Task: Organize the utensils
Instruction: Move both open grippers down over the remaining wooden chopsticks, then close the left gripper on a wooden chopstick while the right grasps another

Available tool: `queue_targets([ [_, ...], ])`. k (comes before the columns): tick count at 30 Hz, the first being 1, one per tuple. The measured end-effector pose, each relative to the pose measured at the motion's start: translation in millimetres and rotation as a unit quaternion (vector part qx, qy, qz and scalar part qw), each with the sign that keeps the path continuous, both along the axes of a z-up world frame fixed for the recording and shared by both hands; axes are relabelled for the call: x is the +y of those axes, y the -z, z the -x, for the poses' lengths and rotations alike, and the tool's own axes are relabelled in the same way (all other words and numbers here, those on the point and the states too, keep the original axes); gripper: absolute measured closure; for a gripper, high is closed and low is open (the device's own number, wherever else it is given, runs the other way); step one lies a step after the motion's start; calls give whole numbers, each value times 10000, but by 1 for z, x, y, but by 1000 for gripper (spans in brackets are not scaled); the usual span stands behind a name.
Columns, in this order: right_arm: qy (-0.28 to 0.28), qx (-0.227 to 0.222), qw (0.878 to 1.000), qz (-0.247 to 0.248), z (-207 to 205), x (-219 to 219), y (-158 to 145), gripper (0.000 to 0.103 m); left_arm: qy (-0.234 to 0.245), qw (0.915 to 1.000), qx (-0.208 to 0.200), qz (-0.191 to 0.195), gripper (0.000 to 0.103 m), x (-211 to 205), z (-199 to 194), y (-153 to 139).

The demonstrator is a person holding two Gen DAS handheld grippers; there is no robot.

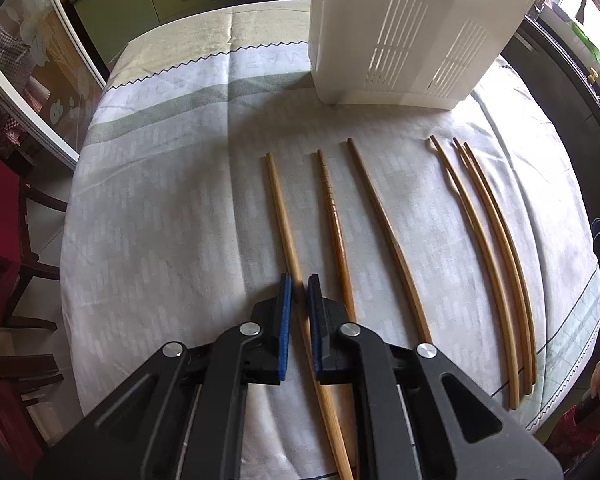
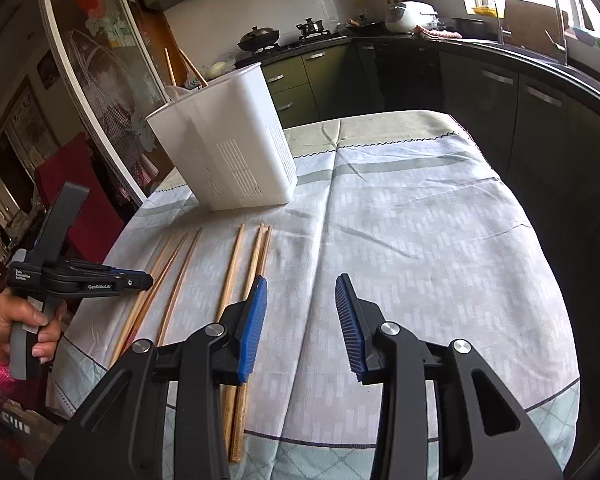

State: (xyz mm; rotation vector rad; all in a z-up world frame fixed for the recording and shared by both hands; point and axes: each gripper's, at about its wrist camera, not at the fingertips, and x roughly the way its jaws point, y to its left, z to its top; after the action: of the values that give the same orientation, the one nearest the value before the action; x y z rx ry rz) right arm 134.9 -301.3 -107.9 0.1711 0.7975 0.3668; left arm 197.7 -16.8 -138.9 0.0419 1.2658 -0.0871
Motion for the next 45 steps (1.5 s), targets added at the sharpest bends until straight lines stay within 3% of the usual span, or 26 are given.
queue_targets([
  [10, -664, 395, 9923, 973, -34, 53, 23, 67, -68, 9999, -114, -7, 95, 23, 11, -1],
  [20, -640, 564, 9833, 1605, -64, 83, 44, 67, 84, 9998, -180, 23, 95, 26, 12, 0],
  [45, -880, 941, 9778, 1650, -93, 118, 48, 65, 36, 9997, -222, 1, 94, 23, 4, 0],
])
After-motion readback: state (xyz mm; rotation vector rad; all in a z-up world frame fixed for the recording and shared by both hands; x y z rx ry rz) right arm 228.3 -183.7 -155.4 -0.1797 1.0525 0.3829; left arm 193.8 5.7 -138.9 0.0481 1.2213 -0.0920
